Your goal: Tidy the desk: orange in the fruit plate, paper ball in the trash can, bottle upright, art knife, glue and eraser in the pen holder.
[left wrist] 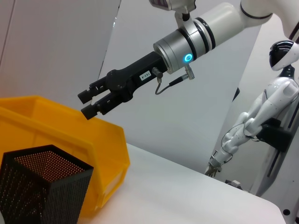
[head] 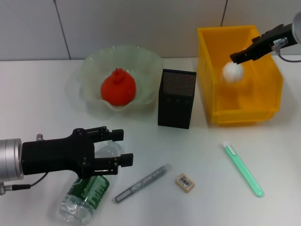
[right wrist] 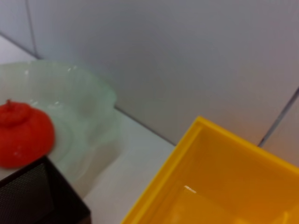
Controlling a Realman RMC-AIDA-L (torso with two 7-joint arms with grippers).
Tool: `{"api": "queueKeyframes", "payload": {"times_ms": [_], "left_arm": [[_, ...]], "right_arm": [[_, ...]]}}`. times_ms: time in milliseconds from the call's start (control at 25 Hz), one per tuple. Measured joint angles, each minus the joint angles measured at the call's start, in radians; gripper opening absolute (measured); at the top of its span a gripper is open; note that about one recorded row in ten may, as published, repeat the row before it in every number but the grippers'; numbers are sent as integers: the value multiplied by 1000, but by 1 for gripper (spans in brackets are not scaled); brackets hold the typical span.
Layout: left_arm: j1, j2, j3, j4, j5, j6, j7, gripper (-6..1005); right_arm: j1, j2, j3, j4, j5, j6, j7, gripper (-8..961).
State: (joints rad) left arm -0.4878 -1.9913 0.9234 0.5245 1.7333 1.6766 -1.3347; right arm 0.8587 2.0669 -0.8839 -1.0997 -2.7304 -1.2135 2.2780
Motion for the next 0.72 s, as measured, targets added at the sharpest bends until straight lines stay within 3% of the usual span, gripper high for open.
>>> {"api": "queueKeyframes", "payload": {"times_ms": [200, 280, 440, 560, 720], "left_arm": [[2, 1, 0, -4, 0, 0, -1, 789], [2, 1, -1, -5, 0, 0, -1, 789], [2, 0, -12, -3, 2, 0, -6, 789], [1, 0, -12, 0, 3, 0, -11, 789], [1, 1, -13, 0, 2, -9, -16, 789]], "right_arm": [[-59, 7, 9, -19, 122, 83, -23, 769], [-102, 7, 9, -28, 253, 115, -76, 788], [-217, 5, 10, -7, 686, 135, -323, 788], [-293, -8, 11, 82, 1033, 39, -559, 788], [-358, -45, 12, 315, 1374, -242, -858, 788]]}}
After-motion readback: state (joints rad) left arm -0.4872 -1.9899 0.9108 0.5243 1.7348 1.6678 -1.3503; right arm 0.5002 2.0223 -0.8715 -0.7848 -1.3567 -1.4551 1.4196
